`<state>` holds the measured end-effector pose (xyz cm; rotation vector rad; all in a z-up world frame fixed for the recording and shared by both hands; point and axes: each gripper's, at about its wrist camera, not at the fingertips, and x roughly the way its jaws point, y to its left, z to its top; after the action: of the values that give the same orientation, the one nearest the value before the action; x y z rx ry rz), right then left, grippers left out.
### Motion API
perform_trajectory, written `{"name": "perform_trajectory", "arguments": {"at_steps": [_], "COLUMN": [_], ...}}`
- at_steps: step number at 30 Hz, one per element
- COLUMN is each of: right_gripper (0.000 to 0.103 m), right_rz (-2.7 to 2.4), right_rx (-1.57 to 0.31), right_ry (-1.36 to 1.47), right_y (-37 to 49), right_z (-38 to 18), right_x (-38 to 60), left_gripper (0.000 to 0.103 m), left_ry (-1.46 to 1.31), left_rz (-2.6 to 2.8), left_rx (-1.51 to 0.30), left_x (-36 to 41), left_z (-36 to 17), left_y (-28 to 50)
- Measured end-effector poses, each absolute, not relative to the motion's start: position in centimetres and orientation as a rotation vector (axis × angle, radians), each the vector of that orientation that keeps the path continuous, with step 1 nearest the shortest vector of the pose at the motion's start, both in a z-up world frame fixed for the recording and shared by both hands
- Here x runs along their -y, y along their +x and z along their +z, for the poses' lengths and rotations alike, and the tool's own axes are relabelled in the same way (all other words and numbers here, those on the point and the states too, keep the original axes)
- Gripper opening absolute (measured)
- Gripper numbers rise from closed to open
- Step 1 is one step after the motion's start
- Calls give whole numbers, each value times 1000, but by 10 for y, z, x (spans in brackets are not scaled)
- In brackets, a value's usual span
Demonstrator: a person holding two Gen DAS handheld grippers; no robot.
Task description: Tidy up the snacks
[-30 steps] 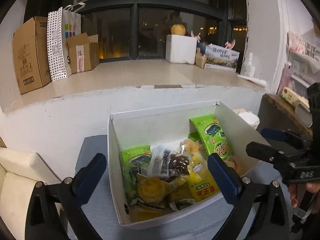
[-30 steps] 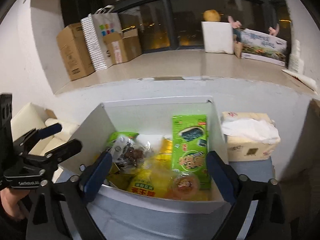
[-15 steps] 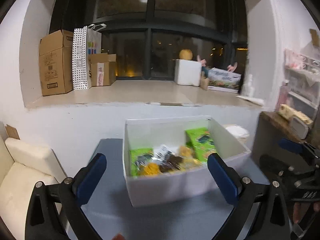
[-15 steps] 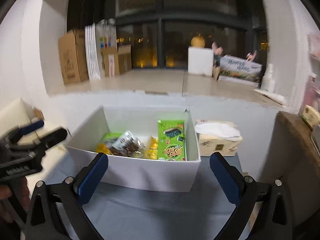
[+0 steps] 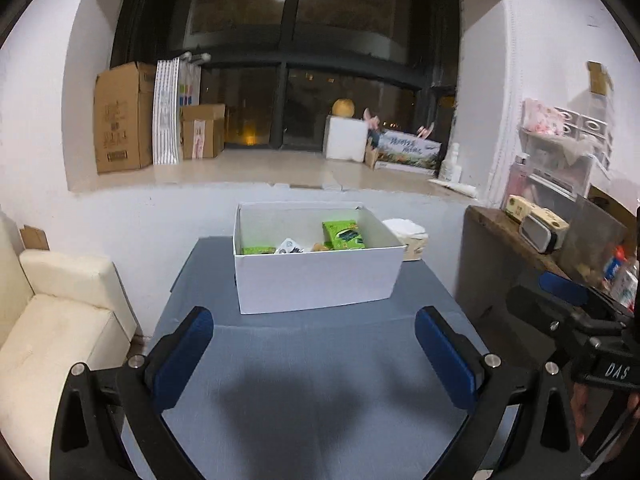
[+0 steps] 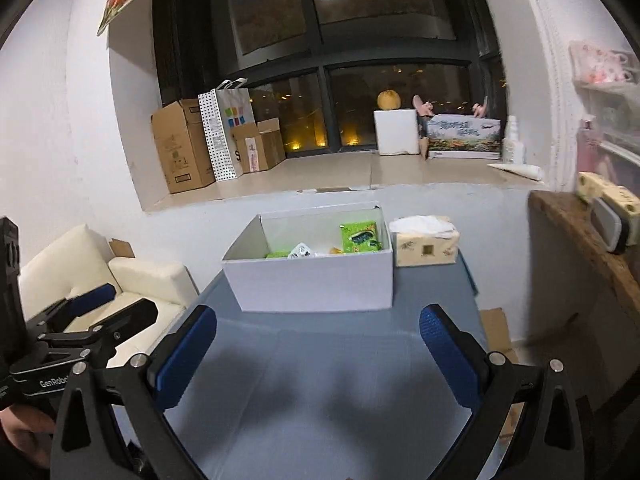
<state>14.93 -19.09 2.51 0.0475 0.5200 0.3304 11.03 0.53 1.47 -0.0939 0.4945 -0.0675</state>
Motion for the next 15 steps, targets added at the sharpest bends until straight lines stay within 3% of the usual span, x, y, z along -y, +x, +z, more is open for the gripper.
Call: {"name": "perform_trajectory", "arguments": {"at_steps": [15], "right_gripper": [103], "right_rz": [318], "right_rx": [-524], "right_ry": [34], "right_y": [80], "right_z": [31], "right_x": [200], "left_gripper": [103], "left_ry": [-68], "left_rz": [-42], "left_rx": [-513], "left_x": [-3], "left_z": [25], "left_y": [22]}}
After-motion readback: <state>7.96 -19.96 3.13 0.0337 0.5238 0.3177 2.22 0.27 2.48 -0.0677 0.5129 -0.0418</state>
